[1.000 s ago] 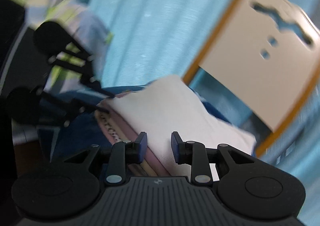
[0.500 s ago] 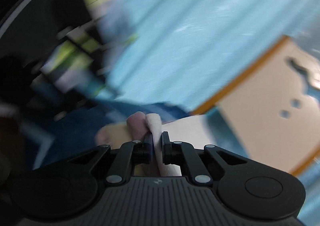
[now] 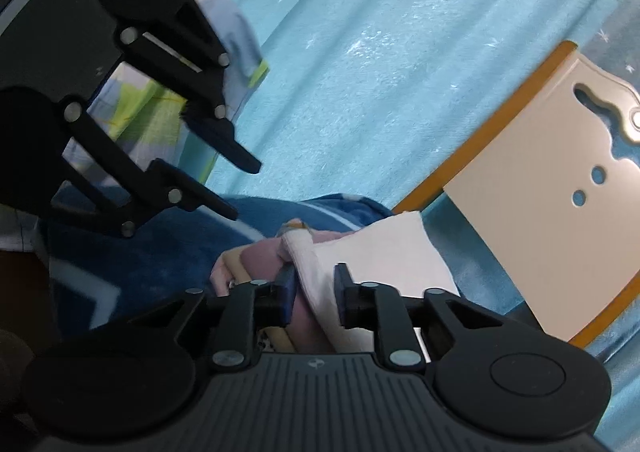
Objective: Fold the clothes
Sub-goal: 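Open both grippers and release the undershirt on top of the stack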
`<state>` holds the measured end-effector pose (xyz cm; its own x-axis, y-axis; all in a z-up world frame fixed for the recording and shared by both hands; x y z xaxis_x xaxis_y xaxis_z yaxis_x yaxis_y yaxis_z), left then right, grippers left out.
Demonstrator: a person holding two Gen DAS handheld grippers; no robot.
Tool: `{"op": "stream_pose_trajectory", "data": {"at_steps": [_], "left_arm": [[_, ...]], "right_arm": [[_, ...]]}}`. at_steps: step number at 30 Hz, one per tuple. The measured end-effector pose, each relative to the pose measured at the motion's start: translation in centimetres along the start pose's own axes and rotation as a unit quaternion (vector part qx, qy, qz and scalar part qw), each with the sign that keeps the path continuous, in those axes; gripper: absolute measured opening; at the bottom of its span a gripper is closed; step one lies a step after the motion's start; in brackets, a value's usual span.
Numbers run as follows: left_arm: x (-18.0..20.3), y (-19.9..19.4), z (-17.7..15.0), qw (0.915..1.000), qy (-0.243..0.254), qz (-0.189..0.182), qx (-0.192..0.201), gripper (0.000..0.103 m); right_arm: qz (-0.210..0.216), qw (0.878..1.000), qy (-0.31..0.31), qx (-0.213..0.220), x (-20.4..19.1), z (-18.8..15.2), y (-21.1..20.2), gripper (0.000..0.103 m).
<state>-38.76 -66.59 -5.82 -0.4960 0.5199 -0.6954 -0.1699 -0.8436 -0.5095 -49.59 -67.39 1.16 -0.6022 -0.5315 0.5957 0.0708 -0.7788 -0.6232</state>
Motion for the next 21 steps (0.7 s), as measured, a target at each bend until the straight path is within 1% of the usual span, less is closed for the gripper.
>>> {"op": "stream_pose_trajectory", "data": {"at_steps": [1, 3, 5, 6, 7, 9, 11, 12, 14, 16, 19, 21], "left_arm": [[0.1, 0.0, 0.0, 1.0, -0.001, -0.002, 0.0, 0.021], [0.2, 0.0, 0.0, 1.0, -0.002, 0.0, -0.001, 0.021], [0.0, -0.1, 0.0, 1.0, -0.008, -0.001, -0.003, 0.021], [-0.1, 0.0, -0.1, 0.9999, -0.012, -0.001, -0.003, 0.021], [-0.3, 0.0, -0.1, 0.9998, -0.017, -0.001, -0.003, 0.022], [-0.8, 0.1, -0.1, 0.9998, -0.017, 0.003, -0.008, 0.022], [-1.5, -0.1, 0.0, 0.9997, -0.021, 0.008, -0.008, 0.022], [-1.9, -0.2, 0.0, 0.9996, -0.027, 0.008, -0.007, 0.022], [-2.3, -0.4, 0.2, 0.9992, -0.039, 0.003, -0.005, 0.022], [-2.4, -0.3, 0.8, 0.9988, -0.048, -0.007, 0.001, 0.022], [-2.2, 0.0, 2.1, 0.9977, -0.06, -0.026, 0.018, 0.022], [-1.9, 0.2, 3.1, 0.9966, -0.066, -0.037, 0.031, 0.022]], "right_arm": [[-0.004, 1.0, 0.009, 0.007, 0.3, -0.1, -0.1, 0.0], [-0.035, 0.997, 0.053, 0.04, 1.7, 0.0, -0.7, 0.0], [-0.067, 0.99, 0.105, 0.064, 3.1, 0.0, -1.3, 0.0], [-0.064, 0.988, 0.121, 0.068, 3.2, 0.0, -1.4, 0.0], [-0.049, 0.99, 0.117, 0.064, 2.8, 0.1, -1.0, 0.002], [-0.022, 0.998, 0.048, 0.037, 0.8, 0.7, 0.7, 0.002], [0.007, 1.0, 0.02, 0.011, 0.0, 0.6, 2.2, 0.012], [0.008, 1.0, 0.021, 0.011, 0.1, 0.5, 2.4, 0.011], [0.017, 0.999, 0.035, 0.017, 0.7, 0.2, 1.5, 0.015], [0.024, 0.999, 0.042, 0.021, 0.9, -0.4, 0.3, 0.021], [0.035, 0.998, 0.05, 0.021, 1.4, -1.9, -1.4, 0.021], [0.029, 0.997, 0.067, 0.019, 2.2, -3.0, -2.3, 0.021]]}}
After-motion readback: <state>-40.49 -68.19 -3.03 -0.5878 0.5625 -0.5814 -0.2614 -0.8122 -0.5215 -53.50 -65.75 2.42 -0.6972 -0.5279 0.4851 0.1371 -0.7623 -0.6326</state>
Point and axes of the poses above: each gripper's, at about its wrist camera, not at the fingertips, and y roughly the way its jaws point, x to its right, z to its top, the point moved 2 cm from there along y, roughly the way its jaws point, and after that the axes turned 15 degrees about -x, right-handed, at the moved point
